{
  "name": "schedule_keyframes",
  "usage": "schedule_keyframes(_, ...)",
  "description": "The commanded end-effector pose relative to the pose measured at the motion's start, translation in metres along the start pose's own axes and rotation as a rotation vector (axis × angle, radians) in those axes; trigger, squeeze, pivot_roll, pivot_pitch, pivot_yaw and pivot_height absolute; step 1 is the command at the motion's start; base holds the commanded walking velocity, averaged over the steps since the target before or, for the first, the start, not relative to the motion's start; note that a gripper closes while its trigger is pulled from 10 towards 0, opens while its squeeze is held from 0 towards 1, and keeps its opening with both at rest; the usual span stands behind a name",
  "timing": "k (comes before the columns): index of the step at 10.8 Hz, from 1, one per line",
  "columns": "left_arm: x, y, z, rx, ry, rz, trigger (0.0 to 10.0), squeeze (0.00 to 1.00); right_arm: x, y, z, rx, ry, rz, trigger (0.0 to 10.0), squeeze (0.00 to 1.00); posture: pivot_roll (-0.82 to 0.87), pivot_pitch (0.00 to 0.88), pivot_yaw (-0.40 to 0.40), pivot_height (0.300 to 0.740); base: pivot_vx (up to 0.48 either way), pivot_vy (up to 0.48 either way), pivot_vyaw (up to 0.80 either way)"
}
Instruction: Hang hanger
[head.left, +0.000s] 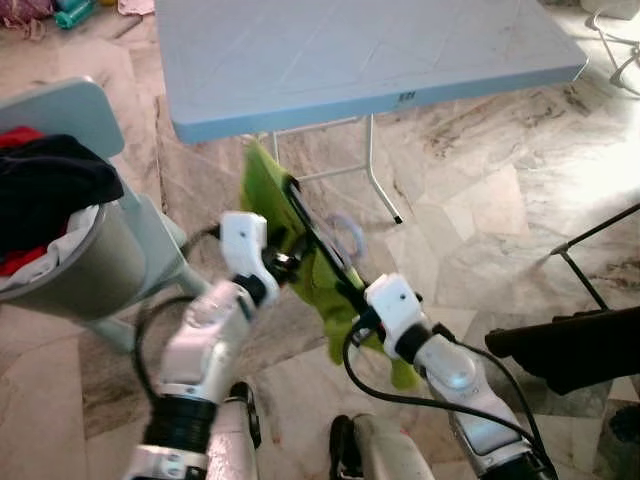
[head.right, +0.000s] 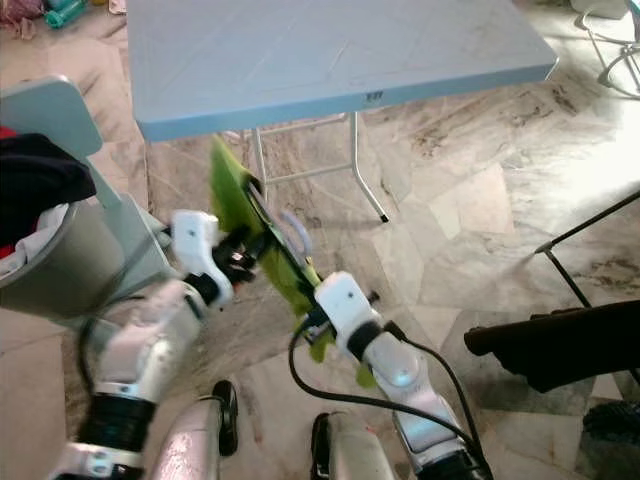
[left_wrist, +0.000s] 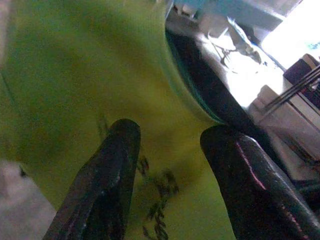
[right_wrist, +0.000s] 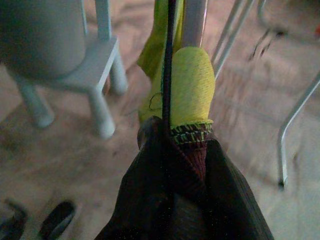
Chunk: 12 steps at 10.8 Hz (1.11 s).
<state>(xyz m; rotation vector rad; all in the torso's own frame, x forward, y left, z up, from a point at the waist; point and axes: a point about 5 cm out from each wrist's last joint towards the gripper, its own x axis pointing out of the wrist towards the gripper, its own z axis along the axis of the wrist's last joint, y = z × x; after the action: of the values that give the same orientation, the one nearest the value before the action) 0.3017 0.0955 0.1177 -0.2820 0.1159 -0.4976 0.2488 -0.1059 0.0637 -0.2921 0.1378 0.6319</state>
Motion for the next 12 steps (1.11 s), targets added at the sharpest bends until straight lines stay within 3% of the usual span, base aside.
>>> schedule_keyframes(1, 0.001, -0.007, 0.012, 0.092, -0.058, -0.047, 10.0, 0.00, -0.002, 0.002, -0.004, 0.046, 0.020, 0.010, 10.0, 0.00, -0.03, 0.249, -0.071, 0.740, 0.000, 0.000, 0.00)
schedule_keyframes(4, -0.004, -0.004, 0.001, 0.120, -0.016, -0.050, 10.0, 0.00, 0.008, -0.029, 0.013, 0.050, -0.058, -0.149, 10.0, 0.00, -0.03, 0.253, -0.076, 0.740, 0.000, 0.000, 0.00)
schedule_keyframes(5, -0.003, -0.004, 0.001, 0.117, -0.019, -0.048, 10.0, 0.00, 0.009, -0.028, 0.014, 0.066, -0.062, -0.135, 10.0, 0.00, -0.03, 0.253, -0.076, 0.740, 0.000, 0.000, 0.00)
schedule_keyframes(8, 0.009, 0.002, 0.008, 0.068, -0.056, 0.003, 10.0, 0.00, 0.009, -0.003, 0.026, 0.073, -0.116, 0.034, 10.0, 0.00, -0.04, 0.249, -0.078, 0.740, 0.000, 0.000, 0.00)
schedule_keyframes(12, 0.011, 0.010, 0.014, 0.056, -0.090, 0.039, 10.0, 0.00, 0.008, -0.001, 0.013, 0.075, -0.054, 0.038, 10.0, 0.00, -0.03, 0.247, -0.076, 0.740, 0.000, 0.000, 0.00)
